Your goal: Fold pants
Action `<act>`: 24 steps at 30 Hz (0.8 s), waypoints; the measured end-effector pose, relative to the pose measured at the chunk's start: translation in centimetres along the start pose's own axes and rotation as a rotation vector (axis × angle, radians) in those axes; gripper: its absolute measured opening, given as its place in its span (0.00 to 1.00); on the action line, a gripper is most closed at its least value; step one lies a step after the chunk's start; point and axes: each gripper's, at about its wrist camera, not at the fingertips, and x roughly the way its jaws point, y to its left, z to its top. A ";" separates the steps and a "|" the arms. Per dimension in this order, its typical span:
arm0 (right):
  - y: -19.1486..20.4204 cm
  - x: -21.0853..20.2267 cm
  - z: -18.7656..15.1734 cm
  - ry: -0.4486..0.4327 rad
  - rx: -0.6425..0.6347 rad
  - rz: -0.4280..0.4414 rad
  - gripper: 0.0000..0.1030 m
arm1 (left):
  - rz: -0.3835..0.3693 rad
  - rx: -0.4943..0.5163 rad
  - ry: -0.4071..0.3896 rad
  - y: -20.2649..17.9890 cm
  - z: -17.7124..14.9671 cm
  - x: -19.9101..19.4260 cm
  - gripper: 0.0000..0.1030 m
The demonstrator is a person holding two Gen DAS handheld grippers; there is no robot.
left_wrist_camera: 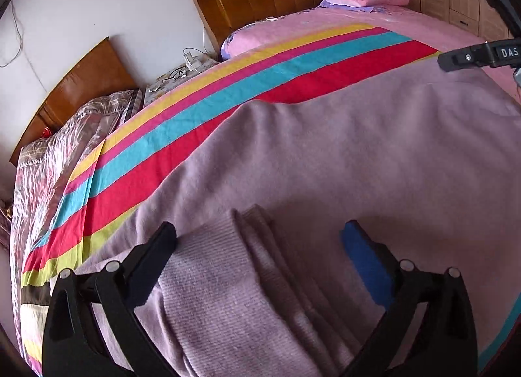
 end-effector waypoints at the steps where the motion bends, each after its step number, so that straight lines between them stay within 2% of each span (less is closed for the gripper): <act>1: 0.4 -0.5 -0.5 -0.006 -0.004 0.050 0.86 | 0.004 0.002 0.000 -0.1 0.0 0.1 0.99; 2: 0.9 -0.8 -1.3 -0.004 -0.016 0.087 0.86 | 0.008 0.001 -0.001 -0.1 0.0 0.2 0.99; 3: 1.3 -0.8 -2.1 0.012 -0.035 0.072 0.86 | 0.009 -0.001 -0.002 0.0 0.0 0.2 0.99; 6: 2.2 0.0 -4.7 0.075 -0.110 -0.042 0.86 | 0.005 -0.006 -0.002 0.2 -0.2 0.0 0.99; 8: 2.6 -1.1 -6.4 0.050 -0.134 -0.117 0.86 | 0.027 -0.019 -0.005 0.3 -0.1 -0.3 0.99; 10: 3.1 -3.1 -8.0 0.000 -0.153 -0.103 0.86 | 0.061 -0.035 -0.042 0.0 0.1 -1.7 0.99; 13: 3.3 -6.2 -10.1 -0.076 -0.120 -0.068 0.86 | -0.004 -0.028 -0.140 -1.5 0.7 -5.3 0.99; 15: 3.4 -7.0 -11.4 -0.091 -0.087 -0.033 0.87 | -0.040 0.010 -0.168 -3.2 0.8 -6.7 0.99; 18: 4.3 -7.1 -13.7 -0.075 -0.119 -0.031 0.86 | -0.111 0.090 -0.153 -6.5 0.2 -6.8 0.99; 20: 4.2 -6.4 -15.4 -0.034 -0.120 -0.026 0.87 | -0.117 0.142 -0.124 -8.5 -0.7 -6.1 0.99; 22: 3.5 -7.4 -16.5 -0.062 -0.100 0.009 0.87 | -0.102 0.164 -0.101 -9.9 -1.6 -5.3 0.99; 24: 2.8 -9.1 -17.4 -0.075 -0.066 0.060 0.87 | -0.106 0.137 -0.109 -9.9 -1.9 -5.4 0.99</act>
